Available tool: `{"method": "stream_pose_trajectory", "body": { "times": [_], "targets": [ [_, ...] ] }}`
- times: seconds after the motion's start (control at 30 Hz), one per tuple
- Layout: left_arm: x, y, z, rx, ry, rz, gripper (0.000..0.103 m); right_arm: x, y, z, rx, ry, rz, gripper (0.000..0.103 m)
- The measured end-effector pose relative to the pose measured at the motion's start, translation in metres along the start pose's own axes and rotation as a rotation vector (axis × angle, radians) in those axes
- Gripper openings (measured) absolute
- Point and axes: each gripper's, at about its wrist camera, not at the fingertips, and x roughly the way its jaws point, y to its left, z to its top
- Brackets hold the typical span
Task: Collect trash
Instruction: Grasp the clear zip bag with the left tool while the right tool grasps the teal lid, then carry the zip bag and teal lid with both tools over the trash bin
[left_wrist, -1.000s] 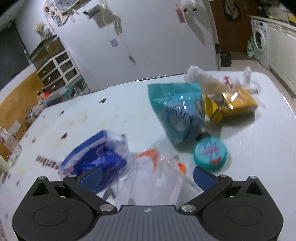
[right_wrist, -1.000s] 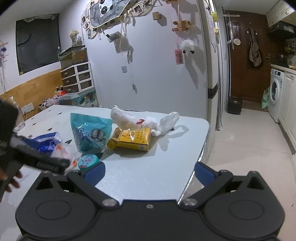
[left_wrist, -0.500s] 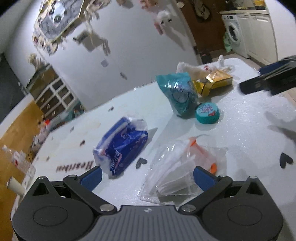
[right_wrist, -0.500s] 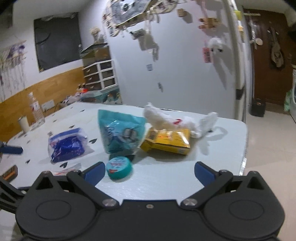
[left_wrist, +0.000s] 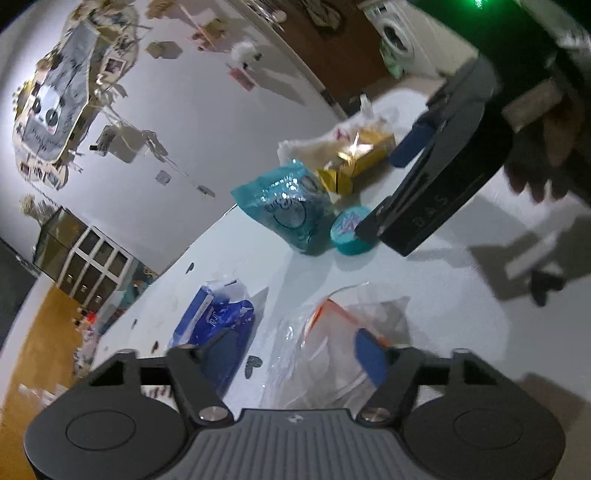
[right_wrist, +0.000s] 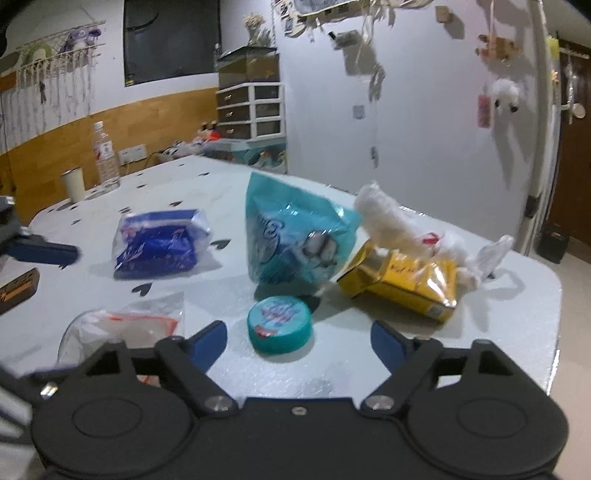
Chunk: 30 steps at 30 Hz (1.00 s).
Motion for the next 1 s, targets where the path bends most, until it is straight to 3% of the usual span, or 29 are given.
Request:
{"method": "stream_pose_trajectory", "body": {
  "times": [0.2,0.33,0.53,0.63,1.0],
  "targets": [
    [0.018,-0.015,0.002,0.079,0.062,0.002,0.044,0.015,0.006,0.002,-0.049,0.037,0.008,0.077],
    [0.02,-0.016,0.0,0.077,0.073,0.014,0.02,0.031,0.012,0.008,-0.072,0.075,0.006,0.075],
    [0.014,0.001,-0.004,0.014,0.077,-0.009,0.018,0.05,0.022,0.011,-0.101,0.094,0.02,0.063],
    [0.012,0.013,-0.009,-0.048,0.069,-0.016,0.017,0.047,0.024,0.01,-0.091,0.085,0.021,0.049],
    [-0.006,0.055,-0.016,-0.426,0.003,-0.067,0.014,-0.003,0.022,0.007,-0.053,0.055,-0.008,0.048]
  ]
}}
